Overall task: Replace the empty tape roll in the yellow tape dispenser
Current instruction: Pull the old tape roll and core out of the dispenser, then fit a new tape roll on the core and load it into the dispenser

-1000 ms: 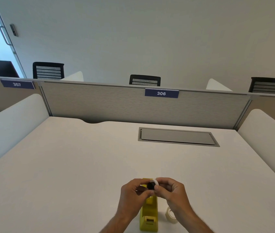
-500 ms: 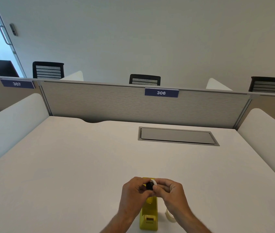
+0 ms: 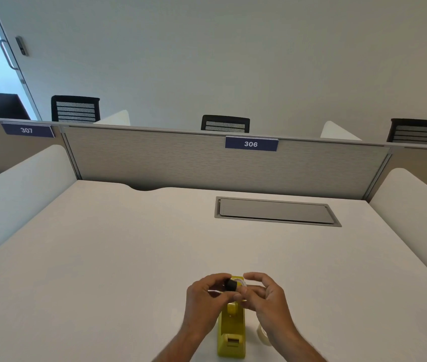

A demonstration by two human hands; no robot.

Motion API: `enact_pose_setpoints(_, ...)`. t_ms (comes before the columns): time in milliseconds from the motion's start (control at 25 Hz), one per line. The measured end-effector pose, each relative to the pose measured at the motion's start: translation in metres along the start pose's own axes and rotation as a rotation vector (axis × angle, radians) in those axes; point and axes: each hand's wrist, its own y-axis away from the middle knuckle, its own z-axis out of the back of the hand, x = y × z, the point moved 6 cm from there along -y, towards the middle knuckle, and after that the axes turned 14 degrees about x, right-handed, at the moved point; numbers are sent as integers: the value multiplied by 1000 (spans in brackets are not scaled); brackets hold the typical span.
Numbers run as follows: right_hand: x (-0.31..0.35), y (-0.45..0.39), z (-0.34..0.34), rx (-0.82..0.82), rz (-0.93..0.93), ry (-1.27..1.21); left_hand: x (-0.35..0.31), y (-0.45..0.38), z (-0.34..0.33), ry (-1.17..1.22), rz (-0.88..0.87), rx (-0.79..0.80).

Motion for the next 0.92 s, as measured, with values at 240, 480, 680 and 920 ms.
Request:
enact_pose_setpoints(240, 2, -1, 7, -60, -25, 36, -1, 1, 2, 20, 14, -22)
enact_pose_setpoints(480, 4, -9, 39, -182, 33, 775, 2, 0, 2, 12, 59, -16)
enact_pose_setpoints(680, -22, -21, 52, -62, -108, 1208, 7, 0, -1, 91, 101, -10)
enact_pose_setpoints(920, -30, -25, 52, -33, -157, 1293, 10, 0, -5, 100, 135, 11)
